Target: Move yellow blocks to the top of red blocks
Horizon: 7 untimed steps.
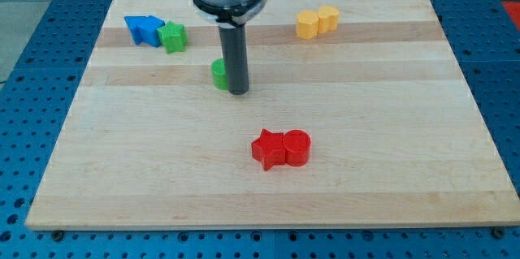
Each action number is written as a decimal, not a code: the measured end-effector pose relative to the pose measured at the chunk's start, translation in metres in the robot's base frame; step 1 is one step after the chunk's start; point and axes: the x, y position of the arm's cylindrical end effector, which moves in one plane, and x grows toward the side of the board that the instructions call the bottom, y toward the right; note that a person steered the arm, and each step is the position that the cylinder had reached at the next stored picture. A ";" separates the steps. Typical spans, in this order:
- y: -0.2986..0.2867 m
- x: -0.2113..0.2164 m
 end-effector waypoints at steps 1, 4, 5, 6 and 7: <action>-0.023 -0.036; -0.033 -0.063; 0.012 -0.102; 0.048 -0.160; 0.117 -0.178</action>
